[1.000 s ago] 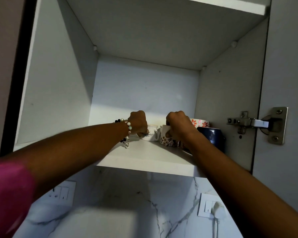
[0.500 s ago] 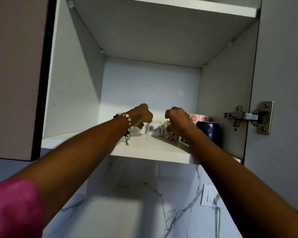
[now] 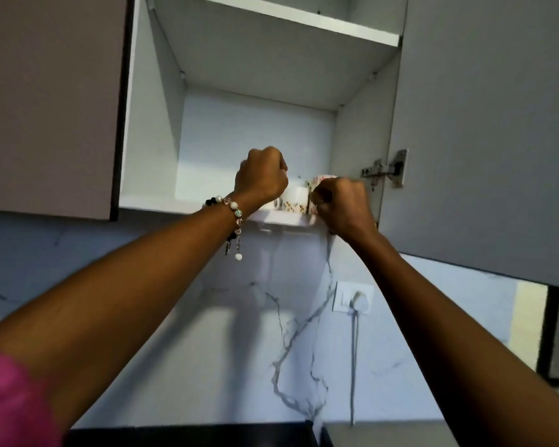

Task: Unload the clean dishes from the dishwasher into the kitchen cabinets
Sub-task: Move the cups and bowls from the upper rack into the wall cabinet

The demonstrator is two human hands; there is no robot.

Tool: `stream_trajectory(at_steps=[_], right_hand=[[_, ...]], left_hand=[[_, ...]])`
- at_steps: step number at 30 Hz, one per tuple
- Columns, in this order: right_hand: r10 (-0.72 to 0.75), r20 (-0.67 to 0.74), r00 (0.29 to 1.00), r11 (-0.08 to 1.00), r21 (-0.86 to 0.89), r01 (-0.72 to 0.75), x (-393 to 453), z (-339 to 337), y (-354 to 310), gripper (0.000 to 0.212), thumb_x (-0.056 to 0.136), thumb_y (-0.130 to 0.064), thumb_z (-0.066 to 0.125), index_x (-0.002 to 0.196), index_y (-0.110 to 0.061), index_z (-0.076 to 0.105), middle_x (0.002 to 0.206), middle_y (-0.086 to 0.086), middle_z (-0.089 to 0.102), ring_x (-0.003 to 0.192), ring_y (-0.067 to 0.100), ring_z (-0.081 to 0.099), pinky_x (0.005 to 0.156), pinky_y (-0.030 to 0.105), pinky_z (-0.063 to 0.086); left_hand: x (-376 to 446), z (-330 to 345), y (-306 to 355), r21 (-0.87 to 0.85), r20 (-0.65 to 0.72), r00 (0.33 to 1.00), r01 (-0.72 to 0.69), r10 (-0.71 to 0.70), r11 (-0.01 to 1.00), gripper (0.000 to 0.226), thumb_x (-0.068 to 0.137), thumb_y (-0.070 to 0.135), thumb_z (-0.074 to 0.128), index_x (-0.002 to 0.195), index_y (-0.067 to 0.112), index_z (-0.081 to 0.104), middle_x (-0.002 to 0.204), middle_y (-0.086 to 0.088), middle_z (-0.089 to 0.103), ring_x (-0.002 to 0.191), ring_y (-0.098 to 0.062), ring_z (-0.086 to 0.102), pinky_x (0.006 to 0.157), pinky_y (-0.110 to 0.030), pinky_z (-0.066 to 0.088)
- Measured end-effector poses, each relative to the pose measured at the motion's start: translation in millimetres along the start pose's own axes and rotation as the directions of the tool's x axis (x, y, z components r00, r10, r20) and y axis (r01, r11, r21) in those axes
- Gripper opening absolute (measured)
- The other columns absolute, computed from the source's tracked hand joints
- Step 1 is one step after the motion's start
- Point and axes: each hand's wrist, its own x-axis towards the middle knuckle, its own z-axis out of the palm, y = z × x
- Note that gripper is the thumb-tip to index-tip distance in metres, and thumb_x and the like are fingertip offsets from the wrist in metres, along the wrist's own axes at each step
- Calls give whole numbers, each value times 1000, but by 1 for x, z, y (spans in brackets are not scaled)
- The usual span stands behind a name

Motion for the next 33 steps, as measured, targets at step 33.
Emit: stream_trajectory(at_steps=[33], right_hand=[[944,82,320,317,42,-947,-617,-448,97,14,90,-19,63,85,-10,72,76,5,71,67,17,66,62,32,56]], left_hand=[[-626,50,373,-427,861,505,654,60,625,17,89,1,55,89,9,69,75,-10,72,56,-17,65,62,-26,55]])
